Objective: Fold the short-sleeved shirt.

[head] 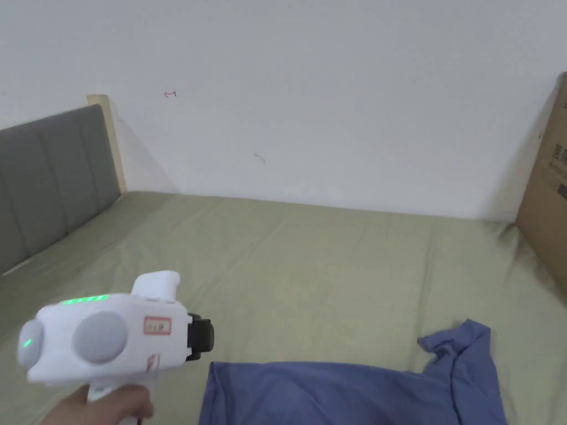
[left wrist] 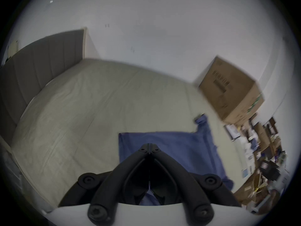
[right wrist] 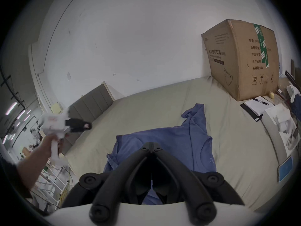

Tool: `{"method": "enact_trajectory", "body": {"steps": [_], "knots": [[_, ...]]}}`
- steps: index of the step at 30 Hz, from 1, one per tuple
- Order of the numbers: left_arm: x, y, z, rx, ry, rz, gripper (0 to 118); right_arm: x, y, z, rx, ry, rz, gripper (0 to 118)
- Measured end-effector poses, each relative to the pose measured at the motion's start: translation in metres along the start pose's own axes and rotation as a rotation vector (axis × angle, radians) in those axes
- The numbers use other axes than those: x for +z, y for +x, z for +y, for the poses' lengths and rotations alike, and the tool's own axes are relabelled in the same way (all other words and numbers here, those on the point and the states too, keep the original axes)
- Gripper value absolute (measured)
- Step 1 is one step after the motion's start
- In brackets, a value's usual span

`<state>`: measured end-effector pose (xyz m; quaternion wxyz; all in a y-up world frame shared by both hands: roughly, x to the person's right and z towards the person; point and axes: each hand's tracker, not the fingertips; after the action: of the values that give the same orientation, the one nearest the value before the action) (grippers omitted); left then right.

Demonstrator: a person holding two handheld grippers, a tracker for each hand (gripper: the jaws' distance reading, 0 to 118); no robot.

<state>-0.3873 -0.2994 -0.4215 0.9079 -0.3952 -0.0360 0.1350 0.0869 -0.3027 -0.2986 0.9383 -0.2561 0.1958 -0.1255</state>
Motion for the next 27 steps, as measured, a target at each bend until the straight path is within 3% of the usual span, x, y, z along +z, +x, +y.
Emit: {"method": "enact_trajectory", "body": {"steps": [3,4,5,6,7,8,13,14,15,16,17,19,27], "knots": [[-0.069,-0.018,0.024,-0.025,-0.162,0.099,5,-0.017,0.004,-0.005,-0.01,-0.058,-0.001,1],[-0.088,-0.02,0.026,-0.036,-0.214,0.127,23,-0.022,0.007,-0.007,-0.016,-0.069,0.003,1],[-0.108,-0.025,0.027,-0.031,-0.252,0.16,66,-0.027,0.009,-0.01,-0.021,-0.081,0.008,1],[-0.125,-0.031,0.023,-0.017,-0.277,0.166,96,-0.033,0.011,-0.012,-0.023,-0.094,0.006,1],[-0.138,-0.035,0.021,-0.007,-0.303,0.174,113,-0.039,0.014,-0.016,-0.024,-0.106,0.002,1],[-0.151,-0.039,0.018,0.017,-0.32,0.165,116,-0.045,0.017,-0.018,-0.025,-0.119,-0.002,1],[-0.198,-0.051,0.01,0.072,-0.384,0.223,115,-0.067,0.029,-0.026,-0.043,-0.175,-0.007,1],[-0.201,-0.052,0.011,0.072,-0.38,0.229,104,-0.07,0.03,-0.027,-0.044,-0.182,-0.007,1],[-0.201,-0.052,0.012,0.065,-0.36,0.228,77,-0.073,0.032,-0.028,-0.044,-0.189,-0.008,1],[-0.197,-0.048,0.009,0.036,-0.313,0.209,32,-0.075,0.032,-0.028,-0.042,-0.196,-0.012,1],[-0.199,-0.046,0.008,0.021,-0.323,0.225,0,-0.077,0.032,-0.028,-0.041,-0.202,-0.018,1],[-0.202,-0.043,-0.002,-0.031,-0.378,0.283,0,-0.078,0.032,-0.027,-0.038,-0.203,-0.02,1],[-0.135,-0.049,0.009,0.054,-0.237,0.146,0,-0.069,0.033,-0.005,-0.036,-0.083,-0.04,1]]}}
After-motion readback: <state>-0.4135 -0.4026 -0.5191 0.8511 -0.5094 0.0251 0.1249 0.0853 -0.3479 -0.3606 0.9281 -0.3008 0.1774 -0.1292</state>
